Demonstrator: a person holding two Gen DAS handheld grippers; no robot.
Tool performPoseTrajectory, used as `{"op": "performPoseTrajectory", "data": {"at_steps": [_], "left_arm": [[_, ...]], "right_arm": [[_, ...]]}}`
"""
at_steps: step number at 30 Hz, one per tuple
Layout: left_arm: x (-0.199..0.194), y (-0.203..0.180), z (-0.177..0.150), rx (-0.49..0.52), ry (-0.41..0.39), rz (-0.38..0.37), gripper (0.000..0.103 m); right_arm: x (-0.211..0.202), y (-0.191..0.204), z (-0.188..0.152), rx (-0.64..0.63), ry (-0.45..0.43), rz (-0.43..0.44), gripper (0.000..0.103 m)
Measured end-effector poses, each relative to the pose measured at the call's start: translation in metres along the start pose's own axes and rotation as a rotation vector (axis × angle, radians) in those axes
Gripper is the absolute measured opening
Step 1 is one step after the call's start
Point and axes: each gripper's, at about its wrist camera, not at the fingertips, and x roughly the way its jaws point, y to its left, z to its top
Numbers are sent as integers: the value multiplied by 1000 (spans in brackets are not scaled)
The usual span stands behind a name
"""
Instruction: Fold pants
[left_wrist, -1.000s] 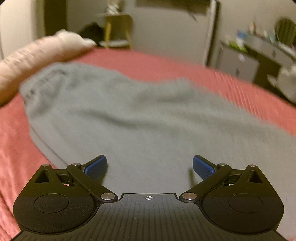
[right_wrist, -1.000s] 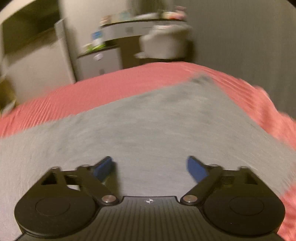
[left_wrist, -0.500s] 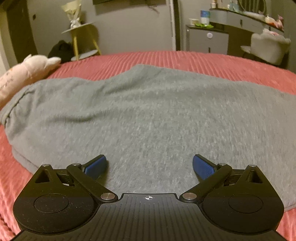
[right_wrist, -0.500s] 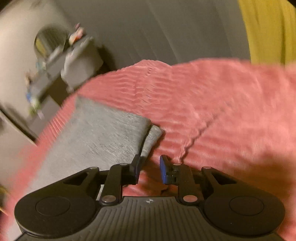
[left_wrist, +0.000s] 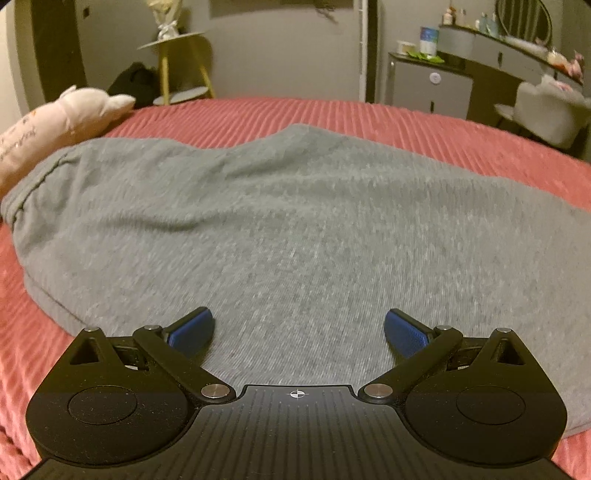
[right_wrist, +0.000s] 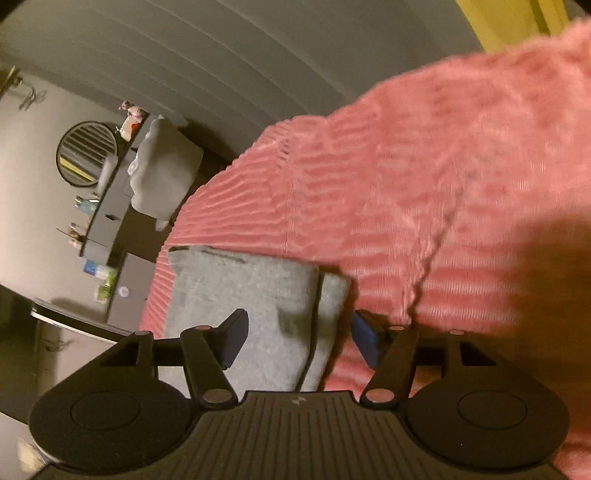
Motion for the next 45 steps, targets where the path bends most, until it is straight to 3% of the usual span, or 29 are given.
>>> {"op": "performPoseTrajectory", "data": {"at_steps": [3, 4, 5, 7, 10, 13, 15, 17, 18, 19, 20, 21, 26, 30, 34, 37, 39, 42, 45], "left_arm": [[1, -1, 0, 11, -4, 3, 103], [1, -1, 0, 11, -4, 4, 103], [1, 0, 0, 9, -4, 3, 103], [2, 0, 0, 8, -4, 3, 103], [2, 0, 0, 11, -4, 7, 103], [3, -2, 0, 20, -6, 12, 103], [3, -1, 0, 21, -7, 13, 103], [2, -1, 0, 18, -6, 12, 103], [2, -1, 0, 15, -5, 12, 103], [2, 0, 0, 12, -4, 12, 103], [1, 0, 1, 6, -7, 13, 103], [0, 1, 1, 1, -10, 13, 103], [-19, 9, 5, -5, -54, 14, 103], [-47, 27, 13, 2, -76, 73, 103], [-60, 56, 10, -89, -68, 95, 103], [-51, 76, 9, -217, -21, 65, 103], [-42, 86, 8, -303, 0, 46, 103], [-42, 93, 7, -340, -29, 53, 103], [-46, 94, 5, -341, -44, 30, 103]], "right_arm": [[9, 4, 2, -49, 18, -6, 60], [11, 4, 3, -61, 17, -6, 53], [10, 5, 4, -76, 11, -1, 36], [1, 8, 3, -115, 4, 1, 17], [0, 13, 5, -155, 3, 25, 17], [-1, 16, 7, -171, 10, 49, 26], [3, 17, 9, -161, 28, 53, 39], [10, 19, 11, -162, 46, 44, 40], [13, 20, 12, -165, 54, 43, 40], [13, 21, 10, -176, 54, 42, 33], [13, 24, 10, -198, 53, 33, 19], [12, 27, 9, -222, 46, 22, 15], [0, 44, 6, -328, 19, 11, 14], [-11, 68, 3, -427, -7, -9, 14], [-20, 101, -10, -563, -36, -37, 13], [-31, 139, -32, -695, -55, -8, 12], [-44, 174, -59, -815, -58, 71, 12], [-65, 226, -124, -1037, -5, 242, 12], [-80, 253, -202, -1221, 96, 396, 12]]}}
